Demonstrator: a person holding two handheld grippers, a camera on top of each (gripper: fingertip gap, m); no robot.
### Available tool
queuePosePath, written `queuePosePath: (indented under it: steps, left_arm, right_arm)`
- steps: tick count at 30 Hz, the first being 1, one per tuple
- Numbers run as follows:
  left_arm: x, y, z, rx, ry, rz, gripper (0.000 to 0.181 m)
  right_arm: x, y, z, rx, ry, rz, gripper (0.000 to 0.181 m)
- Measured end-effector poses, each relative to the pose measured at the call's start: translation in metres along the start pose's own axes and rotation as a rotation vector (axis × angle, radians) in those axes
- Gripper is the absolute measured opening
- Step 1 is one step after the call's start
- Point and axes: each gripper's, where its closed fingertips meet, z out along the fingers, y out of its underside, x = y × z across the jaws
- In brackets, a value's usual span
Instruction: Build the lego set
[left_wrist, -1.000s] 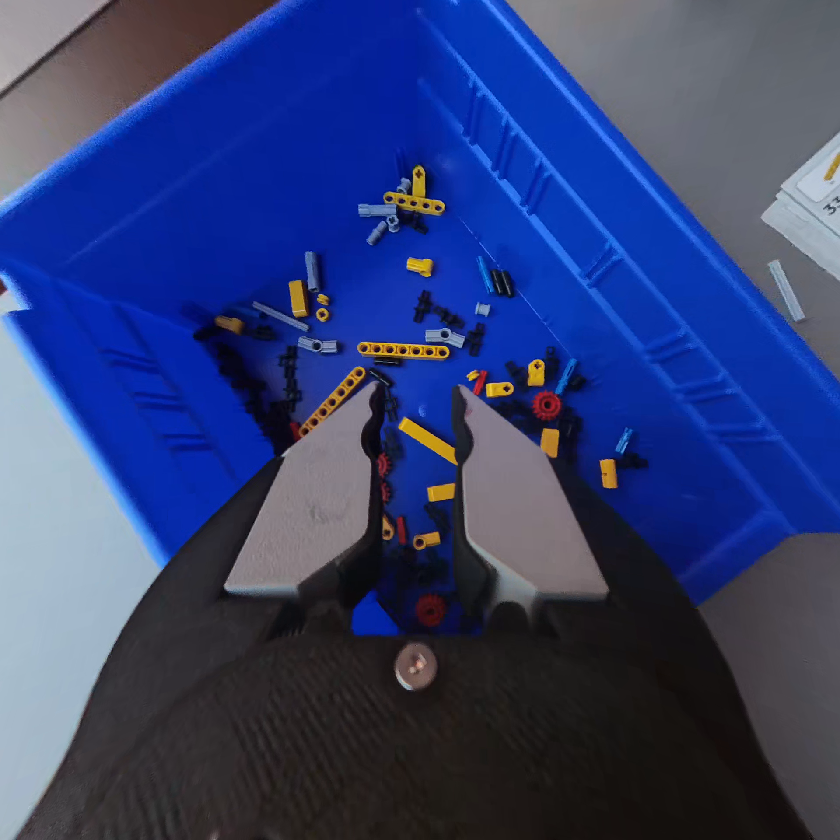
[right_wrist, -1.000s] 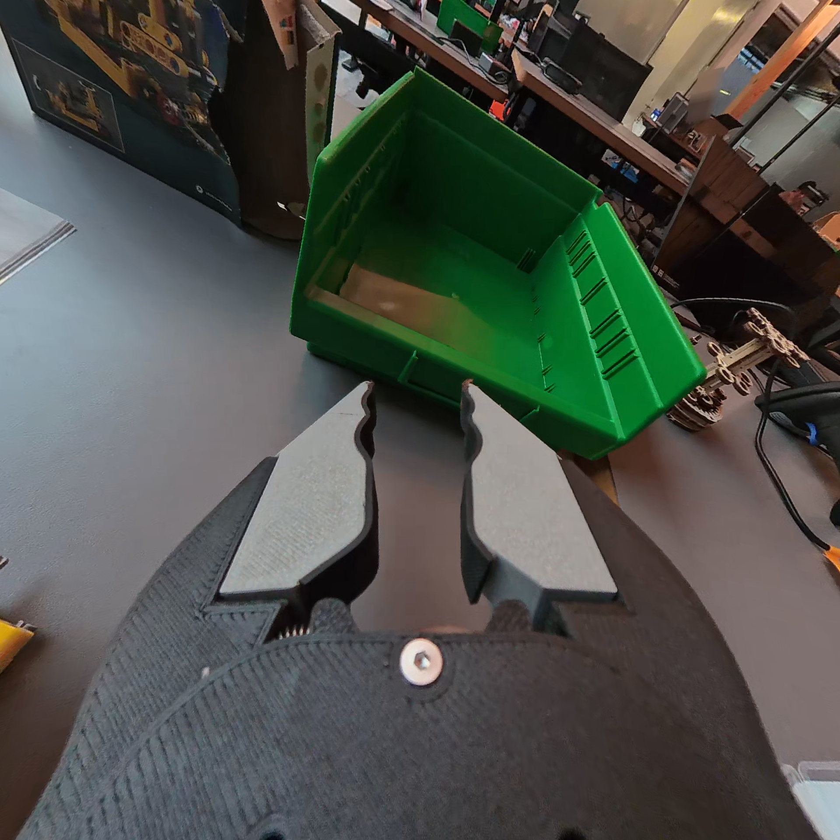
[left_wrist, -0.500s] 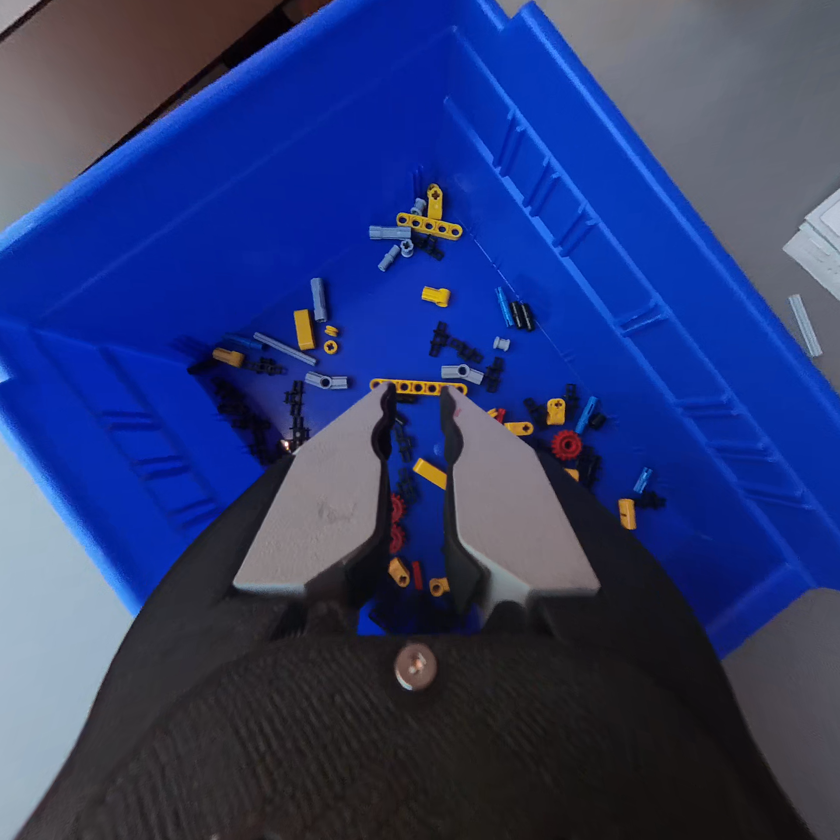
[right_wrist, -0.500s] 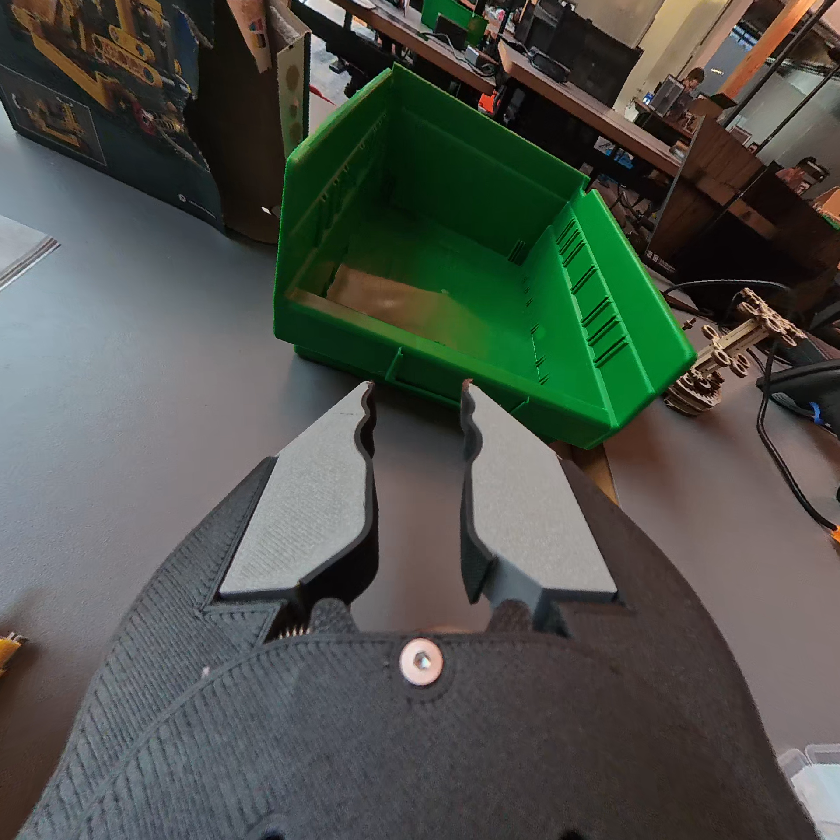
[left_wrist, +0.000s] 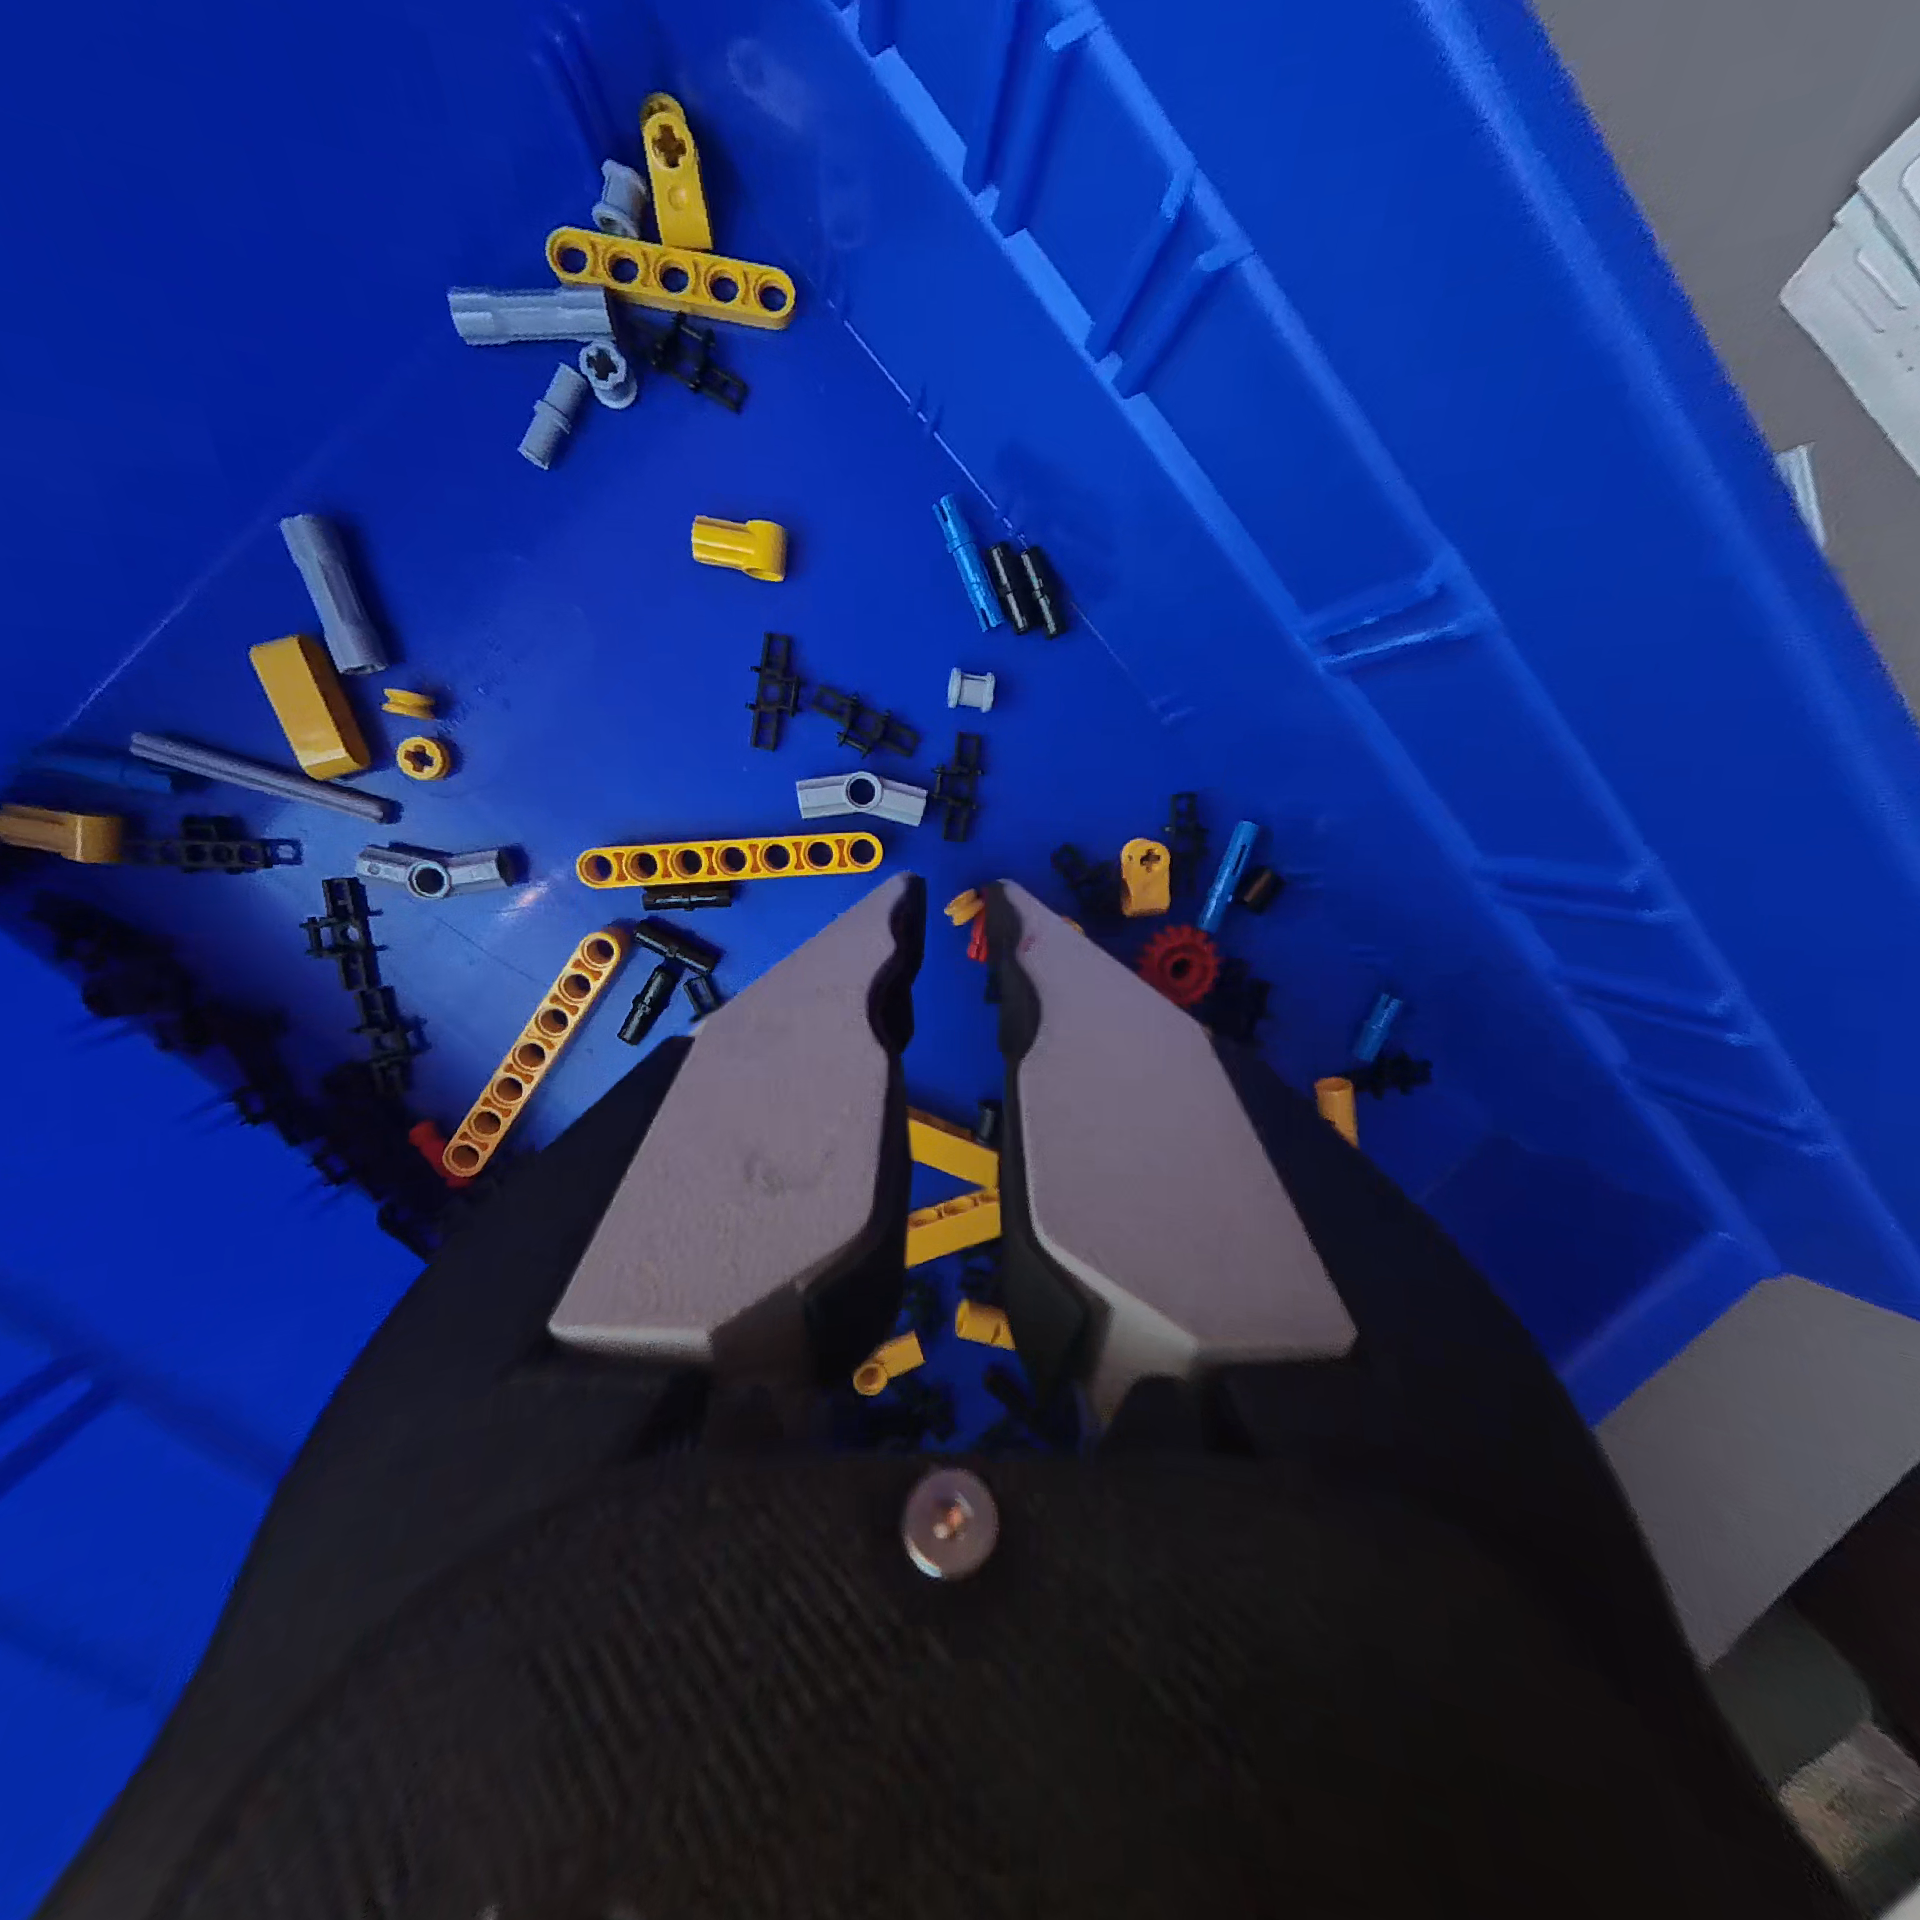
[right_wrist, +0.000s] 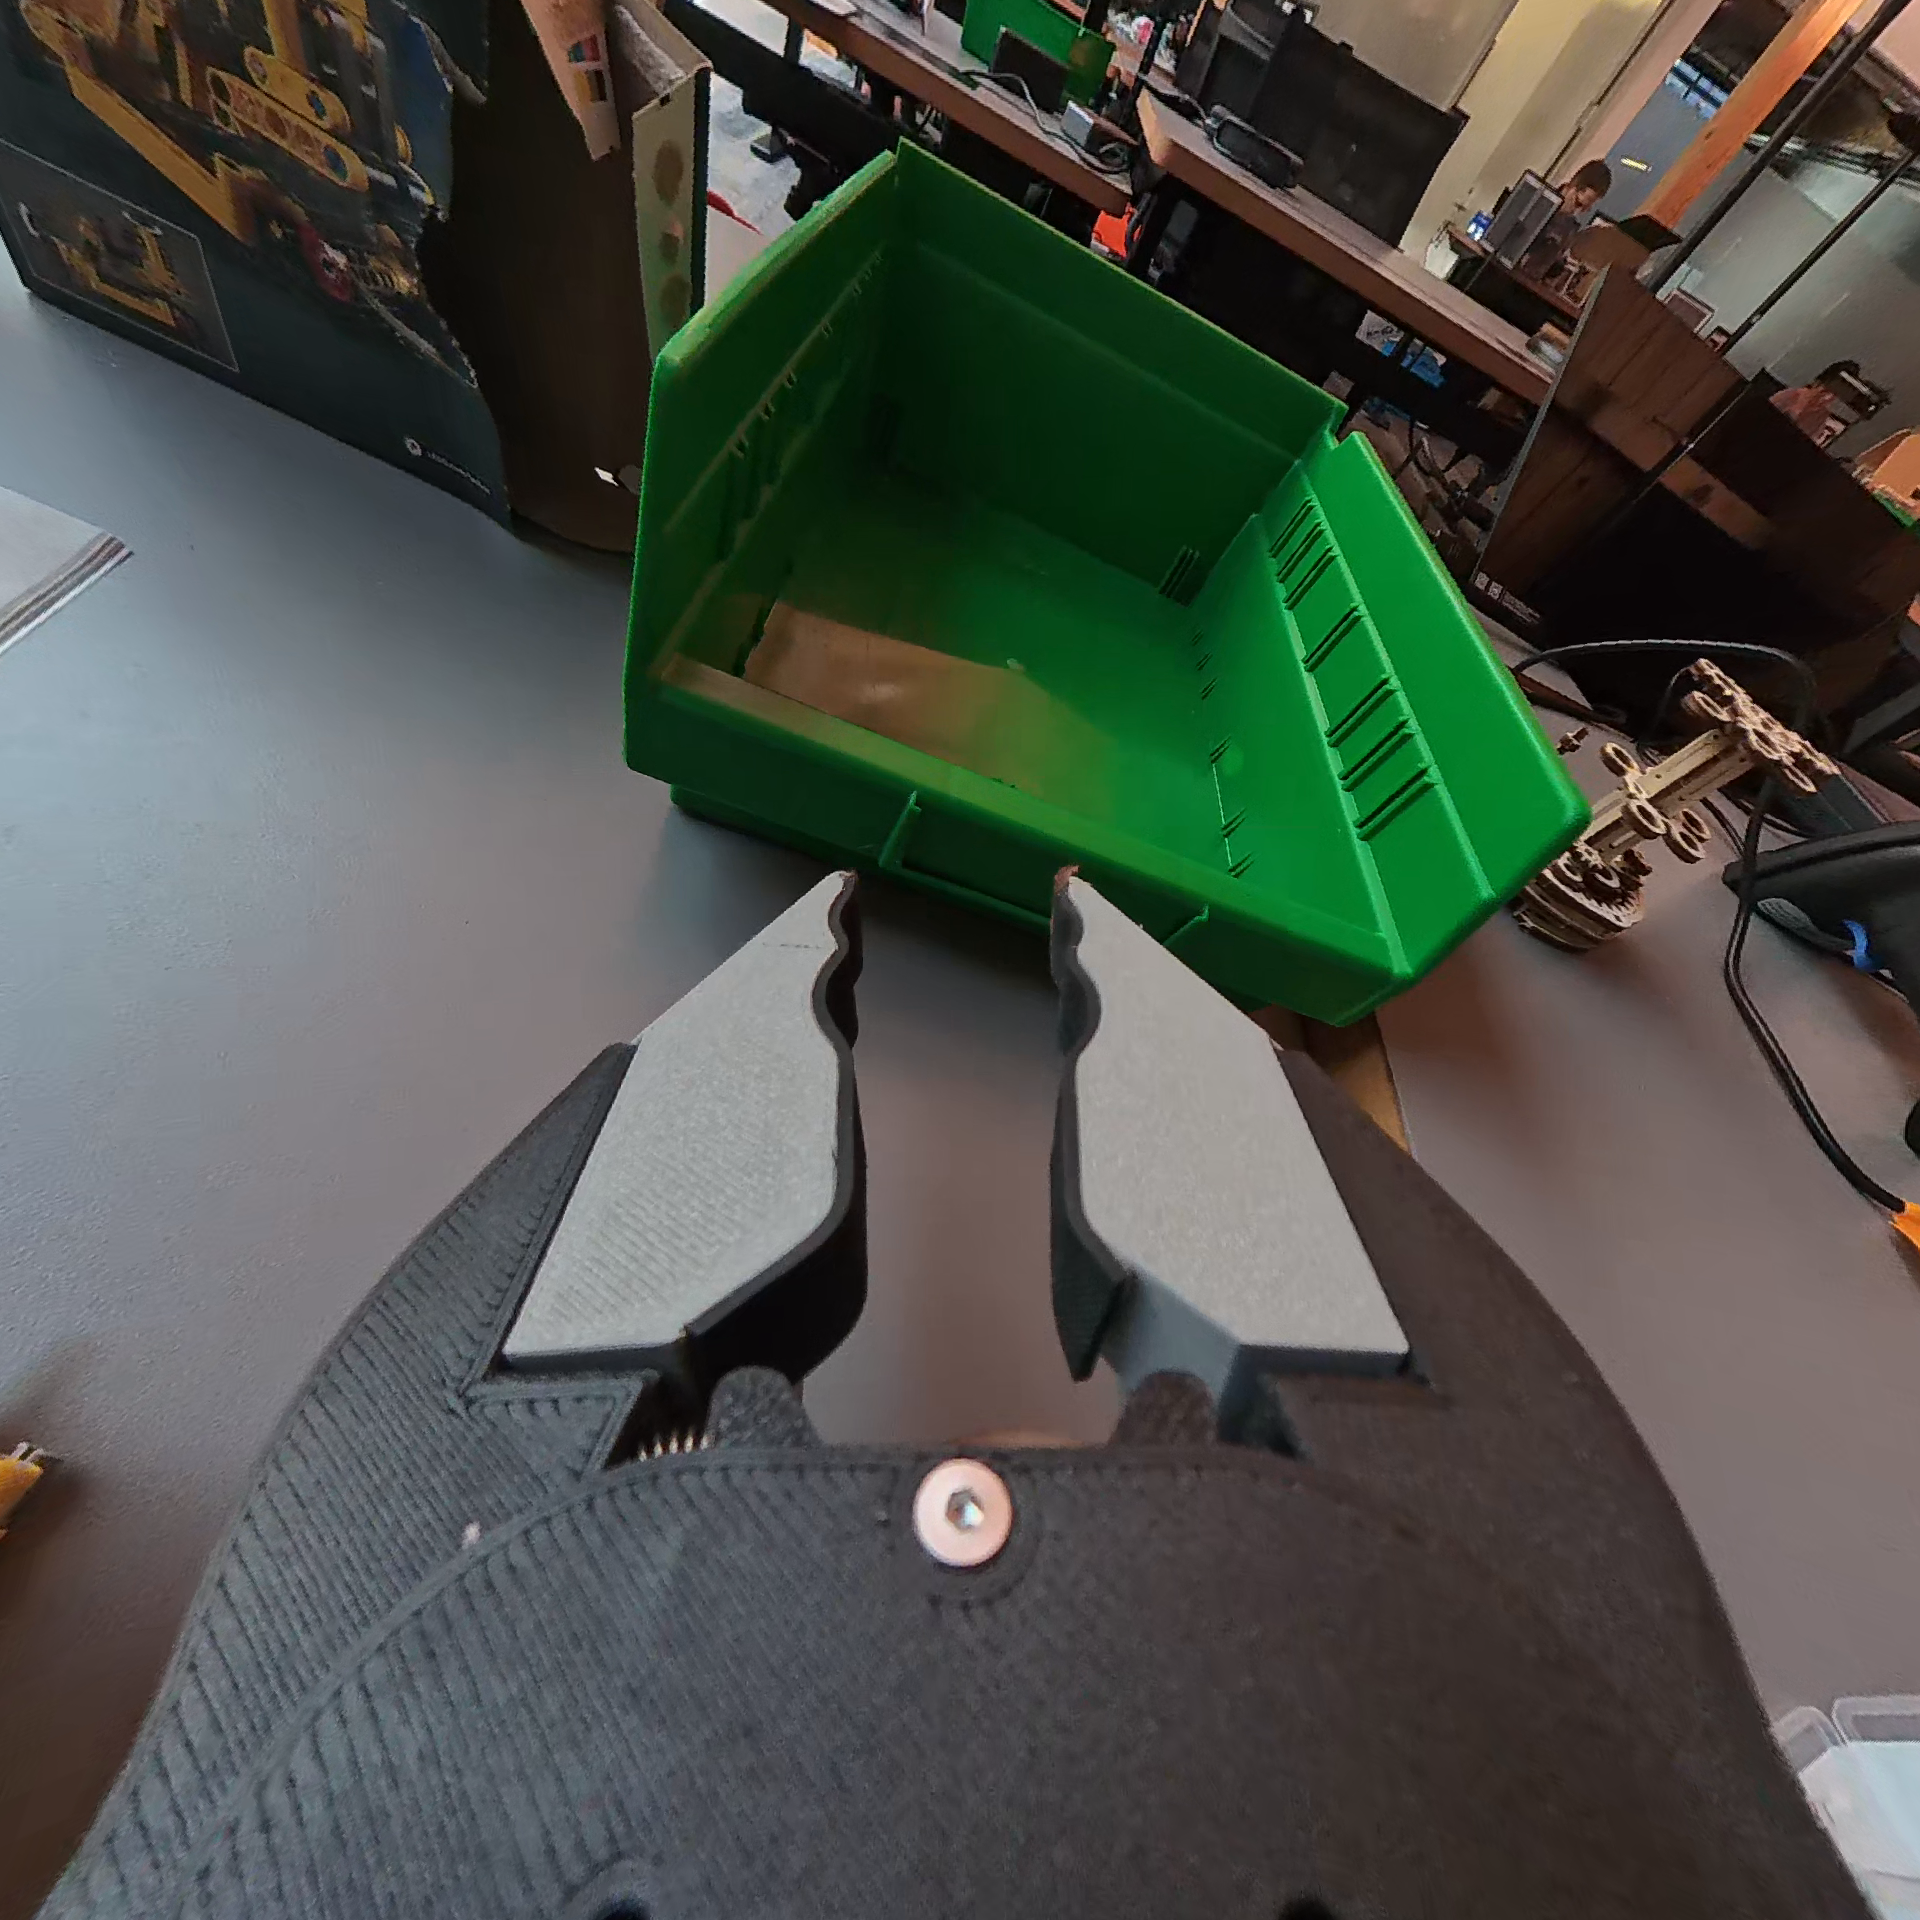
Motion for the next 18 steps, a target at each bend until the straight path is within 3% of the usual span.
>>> queuePosePath:
  steps: [2, 7, 18]
  left_arm:
    - [0.0009, 0.0009, 0.0013, -0.003, 0.013, -0.026, 0.0]
    - [-0.0011, 0.004, 0.0043, -0.024, -0.009, -0.069, 0.0]
    - [-0.0035, 0.0098, 0.0021, -0.059, -0.055, -0.067, 0.02]
  right_arm:
    - [-0.0007, 0.0003, 0.0004, -0.003, -0.001, -0.006, 0.033]
    - [-0.0012, 0.0002, 0.0002, -0.003, -0.001, -0.011, 0.033]
    - [-0.0012, -0.0003, -0.0006, 0.001, 0.0, -0.013, 0.032]
